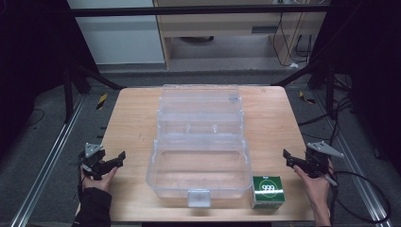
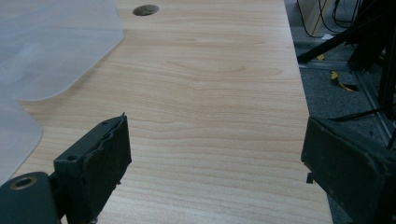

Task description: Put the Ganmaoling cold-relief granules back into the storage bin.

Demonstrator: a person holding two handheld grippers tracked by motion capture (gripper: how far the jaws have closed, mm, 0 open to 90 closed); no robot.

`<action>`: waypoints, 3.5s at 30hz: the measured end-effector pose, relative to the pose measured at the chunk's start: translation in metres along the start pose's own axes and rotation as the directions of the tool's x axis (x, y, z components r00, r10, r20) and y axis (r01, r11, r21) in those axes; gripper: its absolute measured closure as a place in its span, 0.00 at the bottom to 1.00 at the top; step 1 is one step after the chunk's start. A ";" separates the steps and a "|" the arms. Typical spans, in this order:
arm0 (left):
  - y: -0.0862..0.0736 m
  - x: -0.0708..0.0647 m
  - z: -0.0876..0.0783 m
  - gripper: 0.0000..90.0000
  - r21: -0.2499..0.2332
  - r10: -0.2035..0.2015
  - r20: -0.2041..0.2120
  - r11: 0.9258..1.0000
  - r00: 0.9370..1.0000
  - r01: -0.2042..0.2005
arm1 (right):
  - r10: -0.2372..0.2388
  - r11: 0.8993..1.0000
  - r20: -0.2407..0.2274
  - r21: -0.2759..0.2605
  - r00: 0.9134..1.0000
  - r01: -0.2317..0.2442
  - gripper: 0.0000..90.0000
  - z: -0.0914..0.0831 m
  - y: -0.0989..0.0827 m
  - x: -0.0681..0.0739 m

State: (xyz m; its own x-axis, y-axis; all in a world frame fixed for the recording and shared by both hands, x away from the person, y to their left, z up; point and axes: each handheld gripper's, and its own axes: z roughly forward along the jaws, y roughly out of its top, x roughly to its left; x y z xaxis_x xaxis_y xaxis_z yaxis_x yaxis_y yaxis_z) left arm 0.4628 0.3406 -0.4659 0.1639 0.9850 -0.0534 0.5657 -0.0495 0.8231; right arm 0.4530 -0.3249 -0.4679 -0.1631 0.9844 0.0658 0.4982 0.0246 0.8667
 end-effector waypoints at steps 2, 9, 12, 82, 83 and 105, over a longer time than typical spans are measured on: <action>0.000 -0.001 0.000 0.19 0.000 0.001 -0.001 1.000 1.000 -0.001 | 0.003 1.000 -0.002 -0.004 1.000 -0.003 0.10 -0.002 0.000 -0.001; 0.000 -0.004 0.000 0.21 0.007 0.023 0.010 1.000 1.000 -0.023 | 0.005 1.000 -0.019 -0.028 1.000 -0.005 0.09 -0.013 0.006 -0.005; 0.000 -0.006 0.000 0.22 0.012 0.026 0.017 1.000 1.000 -0.027 | -0.013 0.999 -0.041 -0.036 0.999 0.012 0.09 -0.018 0.010 -0.002; -0.006 -0.016 0.008 0.25 0.077 0.090 0.019 0.993 0.996 -0.091 | -0.552 0.671 -0.562 0.140 0.617 0.728 0.02 -0.080 0.084 0.094; -0.006 -0.016 0.008 0.25 0.077 0.090 0.018 0.993 0.996 -0.091 | -0.552 0.671 -0.562 0.140 0.617 0.728 0.02 -0.080 0.084 0.094; -0.006 -0.016 0.008 0.25 0.078 0.092 0.016 0.993 0.996 -0.093 | -0.552 0.577 -0.630 0.184 0.546 0.796 0.02 -0.069 0.058 0.103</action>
State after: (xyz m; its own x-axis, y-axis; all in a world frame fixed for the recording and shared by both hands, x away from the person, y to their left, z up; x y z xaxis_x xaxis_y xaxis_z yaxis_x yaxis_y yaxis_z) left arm 0.4633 0.3237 -0.4750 0.2281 0.9735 0.0141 0.6091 -0.1540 0.7780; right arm 0.4061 -0.2339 -0.3764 -0.9006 0.4143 -0.1314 0.3144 0.8298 0.4610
